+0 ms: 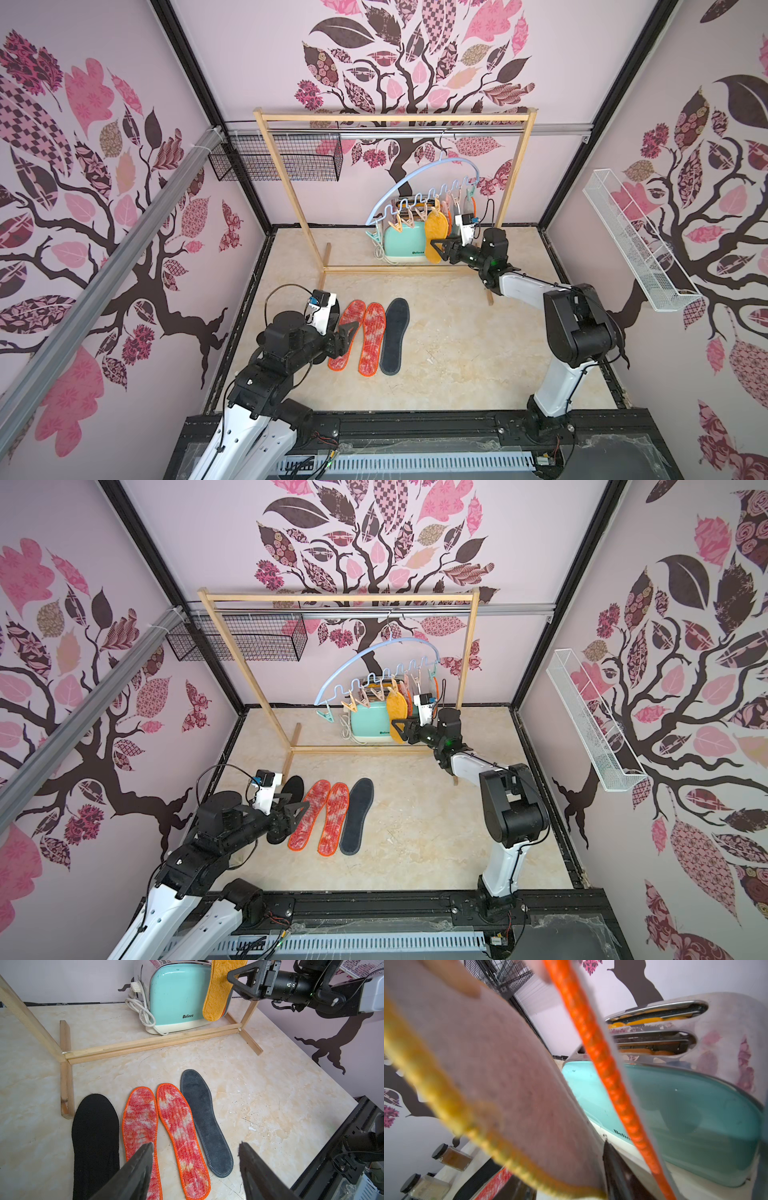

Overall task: Take the shoe insoles off the hanger
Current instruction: Remove the insole from the hanger.

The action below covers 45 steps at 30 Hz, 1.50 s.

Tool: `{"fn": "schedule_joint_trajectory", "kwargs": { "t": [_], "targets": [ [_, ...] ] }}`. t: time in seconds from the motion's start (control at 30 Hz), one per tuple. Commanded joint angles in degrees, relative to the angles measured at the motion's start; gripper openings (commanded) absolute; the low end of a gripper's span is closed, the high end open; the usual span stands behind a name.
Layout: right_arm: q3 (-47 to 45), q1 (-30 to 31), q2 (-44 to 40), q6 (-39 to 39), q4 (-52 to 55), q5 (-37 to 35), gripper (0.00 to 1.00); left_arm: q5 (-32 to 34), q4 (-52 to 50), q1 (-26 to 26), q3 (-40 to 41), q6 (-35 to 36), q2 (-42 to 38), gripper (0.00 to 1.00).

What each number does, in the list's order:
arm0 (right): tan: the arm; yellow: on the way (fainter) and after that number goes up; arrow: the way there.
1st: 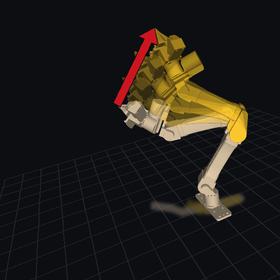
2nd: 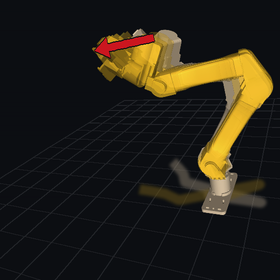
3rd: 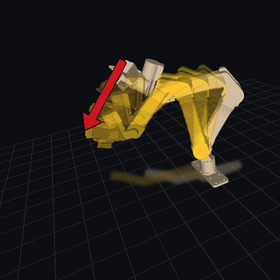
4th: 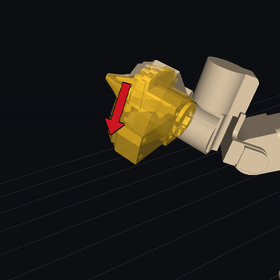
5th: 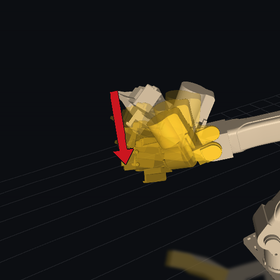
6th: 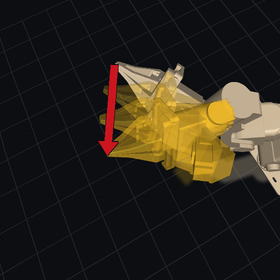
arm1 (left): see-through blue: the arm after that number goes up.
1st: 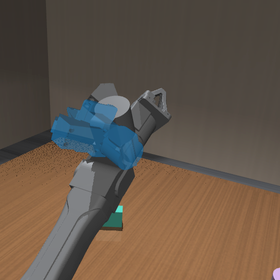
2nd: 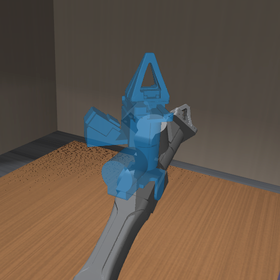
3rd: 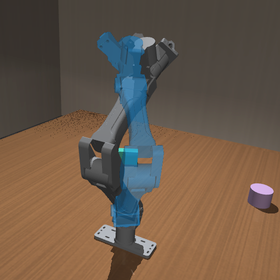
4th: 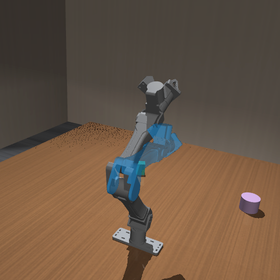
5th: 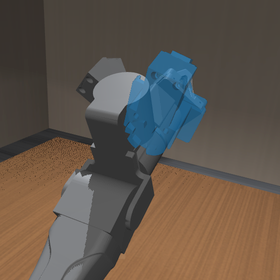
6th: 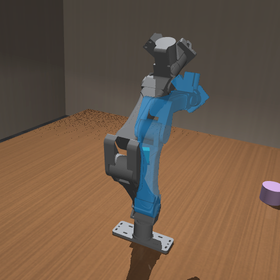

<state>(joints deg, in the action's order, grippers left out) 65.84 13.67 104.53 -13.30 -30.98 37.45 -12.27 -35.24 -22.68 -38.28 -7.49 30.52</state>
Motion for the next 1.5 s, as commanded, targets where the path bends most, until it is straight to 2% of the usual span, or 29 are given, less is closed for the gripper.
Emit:
{"fn": "schedule_joint_trajectory", "kwargs": {
  "t": [0.0,0.1,0.43,0.63,0.87,1.0,1.13,1.3,1.4,1.47],
  "targets": [
    [3.54,-0.22,1.03,-1.53,-1.32,2.29,0.47,-0.30,0.58,-0.22,-0.30,0.37,-0.11,0.69],
    [3.71,-0.17,1.35,-1.91,-2.42,1.84,0.45,-0.21,0.50,-0.21,-0.31,0.38,-0.03,0.70],
    [3.52,-0.22,2.35,-4.09,-4.70,4.17,0.18,-0.03,0.44,-0.25,-0.30,0.44,0.33,0.69],
    [2.40,-0.30,-0.14,-5.20,-2.96,4.18,0.05,0.24,0.48,-0.21,-0.39,0.37,0.74,0.70],
    [0.35,-0.36,-3.92,-6.03,0.83,5.21,0.01,0.40,3.31,-0.17,-0.99,-2.39,1.29,0.70],
    [-0.50,-0.40,-5.24,-6.14,2.04,6.91,0.01,-1.64,3.48,0.18,-6.32,-7.52,7.53,0.70],
    [-0.92,-0.40,-6.77,-5.43,3.82,6.67,0.02,-4.81,10.05,0.18,-10.52,-12.33,14.98,0.70],
    [-1.07,-0.44,-8.12,-5.01,4.87,7.28,0.02,0.83,20.77,0.33,-14.92,-12.11,25.49,0.70],
    [-1.55,-0.39,-9.20,-4.04,6.03,7.29,0.02,5.09,19.26,0.72,-21.47,-12.21,34.00,0.67],
    [-1.57,-0.40,-9.72,-3.27,7.00,7.56,0.02,2.26,19.13,2.81,-25.09,-13.86,38.71,0.66]
  ]
}}
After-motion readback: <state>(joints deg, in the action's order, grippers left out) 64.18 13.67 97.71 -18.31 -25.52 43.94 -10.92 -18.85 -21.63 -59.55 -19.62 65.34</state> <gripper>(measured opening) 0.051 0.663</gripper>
